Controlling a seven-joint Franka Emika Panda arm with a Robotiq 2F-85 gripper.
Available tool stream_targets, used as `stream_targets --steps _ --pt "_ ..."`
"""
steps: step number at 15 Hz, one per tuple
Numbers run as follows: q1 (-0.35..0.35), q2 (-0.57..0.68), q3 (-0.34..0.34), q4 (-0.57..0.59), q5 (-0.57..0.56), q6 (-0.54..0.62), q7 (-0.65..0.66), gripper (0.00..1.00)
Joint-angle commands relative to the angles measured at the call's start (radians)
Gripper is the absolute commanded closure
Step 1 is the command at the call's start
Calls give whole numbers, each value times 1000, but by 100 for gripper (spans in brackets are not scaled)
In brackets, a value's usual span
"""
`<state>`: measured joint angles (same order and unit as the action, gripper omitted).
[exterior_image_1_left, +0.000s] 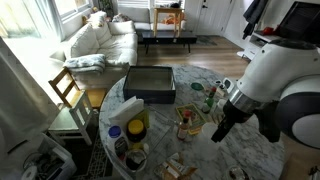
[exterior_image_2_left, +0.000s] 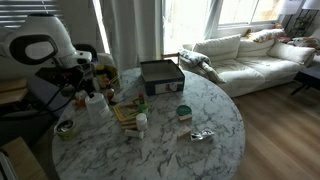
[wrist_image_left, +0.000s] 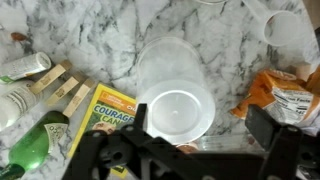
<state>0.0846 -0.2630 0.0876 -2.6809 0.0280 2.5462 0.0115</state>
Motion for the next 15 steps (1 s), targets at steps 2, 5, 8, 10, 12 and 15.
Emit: stream_targets --steps 2,5,8,10,12,15 --pt "-46 60 1 -13 -57 96 85 0" --pt "-36 95 -8 -9 -16 131 90 0" --pt "-34 117 -10 -7 -5 150 102 0" --pt "-32 132 -12 -5 8 163 102 0" --pt "-28 141 -12 -3 25 179 97 0" --pt "-19 157 -10 -3 57 209 92 0"
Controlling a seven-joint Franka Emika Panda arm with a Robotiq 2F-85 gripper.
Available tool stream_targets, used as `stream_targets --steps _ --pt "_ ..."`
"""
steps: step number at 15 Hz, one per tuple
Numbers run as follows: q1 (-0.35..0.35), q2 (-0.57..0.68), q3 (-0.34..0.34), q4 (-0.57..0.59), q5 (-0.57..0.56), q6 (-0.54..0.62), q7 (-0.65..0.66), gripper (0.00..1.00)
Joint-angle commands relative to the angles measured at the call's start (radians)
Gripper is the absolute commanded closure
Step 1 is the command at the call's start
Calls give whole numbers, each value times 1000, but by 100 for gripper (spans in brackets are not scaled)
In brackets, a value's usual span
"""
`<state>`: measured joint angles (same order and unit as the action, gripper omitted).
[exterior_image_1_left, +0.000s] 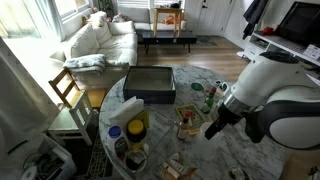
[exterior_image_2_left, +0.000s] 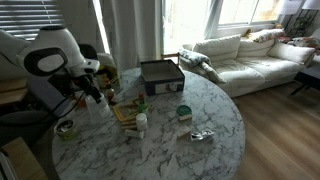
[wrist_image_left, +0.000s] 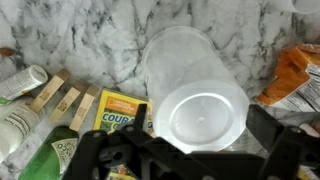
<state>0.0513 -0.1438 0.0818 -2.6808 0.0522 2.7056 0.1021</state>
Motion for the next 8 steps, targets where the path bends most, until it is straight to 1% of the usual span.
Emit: stream_targets --steps 1,8 --pt "16 44 -4 -3 40 59 0 0" --pt "26 74 -2 1 69 72 -9 0"
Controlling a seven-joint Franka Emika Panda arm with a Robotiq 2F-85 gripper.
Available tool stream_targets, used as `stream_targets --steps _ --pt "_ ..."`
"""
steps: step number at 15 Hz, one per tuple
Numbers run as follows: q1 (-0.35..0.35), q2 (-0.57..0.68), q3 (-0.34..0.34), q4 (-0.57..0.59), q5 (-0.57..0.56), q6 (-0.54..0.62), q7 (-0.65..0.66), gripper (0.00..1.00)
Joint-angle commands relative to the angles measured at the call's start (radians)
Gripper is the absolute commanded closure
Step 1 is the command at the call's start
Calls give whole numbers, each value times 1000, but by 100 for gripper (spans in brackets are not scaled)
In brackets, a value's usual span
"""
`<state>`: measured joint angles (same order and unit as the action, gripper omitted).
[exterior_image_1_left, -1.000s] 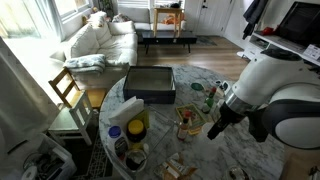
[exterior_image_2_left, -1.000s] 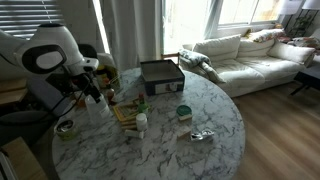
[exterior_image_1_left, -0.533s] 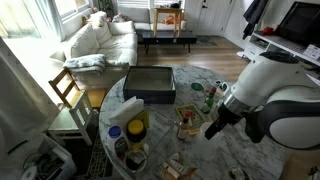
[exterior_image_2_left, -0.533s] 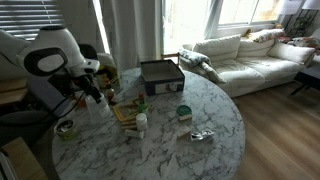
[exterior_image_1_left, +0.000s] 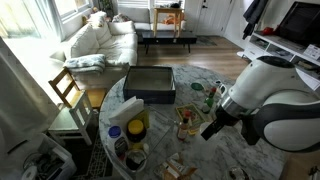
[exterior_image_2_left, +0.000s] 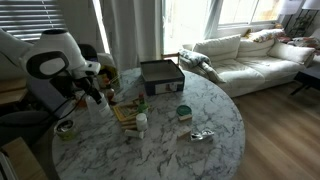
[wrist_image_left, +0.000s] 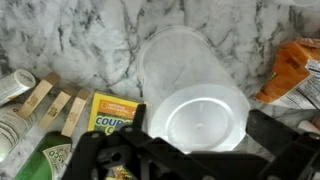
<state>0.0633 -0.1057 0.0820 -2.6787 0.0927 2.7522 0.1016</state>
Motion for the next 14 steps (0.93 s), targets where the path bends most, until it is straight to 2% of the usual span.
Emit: stream_targets --steps 1,14 --pt "14 30 -4 2 33 19 -13 0" --pt "16 -6 -20 46 51 -75 -156 0"
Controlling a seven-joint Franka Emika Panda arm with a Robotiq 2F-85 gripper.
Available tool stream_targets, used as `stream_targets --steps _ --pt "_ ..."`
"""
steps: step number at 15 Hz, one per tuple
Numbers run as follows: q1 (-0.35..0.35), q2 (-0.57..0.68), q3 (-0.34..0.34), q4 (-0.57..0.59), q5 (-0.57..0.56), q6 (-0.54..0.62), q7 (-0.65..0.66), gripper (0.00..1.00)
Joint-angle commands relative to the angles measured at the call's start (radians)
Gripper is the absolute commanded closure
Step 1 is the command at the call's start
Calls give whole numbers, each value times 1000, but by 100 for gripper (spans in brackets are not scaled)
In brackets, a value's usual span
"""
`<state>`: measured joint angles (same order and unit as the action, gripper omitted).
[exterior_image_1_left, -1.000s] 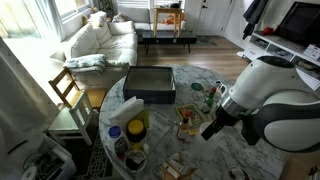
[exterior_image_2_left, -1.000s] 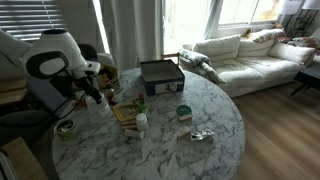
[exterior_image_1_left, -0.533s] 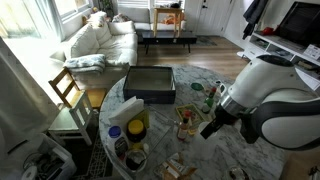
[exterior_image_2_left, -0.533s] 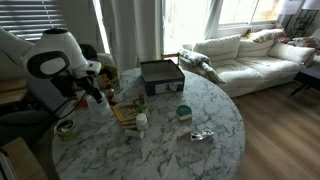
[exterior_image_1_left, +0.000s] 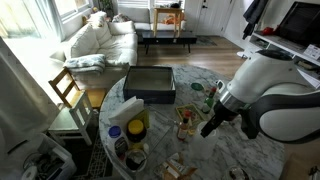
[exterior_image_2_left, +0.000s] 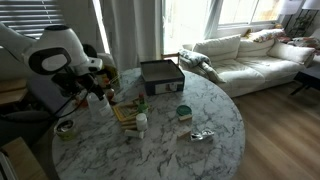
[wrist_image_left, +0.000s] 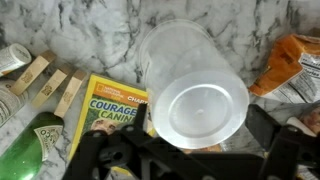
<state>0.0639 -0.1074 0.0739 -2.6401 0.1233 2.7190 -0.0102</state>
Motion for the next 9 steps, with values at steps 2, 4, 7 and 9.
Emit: stream_targets --steps 2,4,7,9 --pt "14 0 -9 9 8 -53 -48 0" --pt "11 3 -9 9 -3 -57 -48 0" --pt "14 8 -7 9 4 -56 -57 0" --pt "18 11 -6 8 9 -51 -61 0"
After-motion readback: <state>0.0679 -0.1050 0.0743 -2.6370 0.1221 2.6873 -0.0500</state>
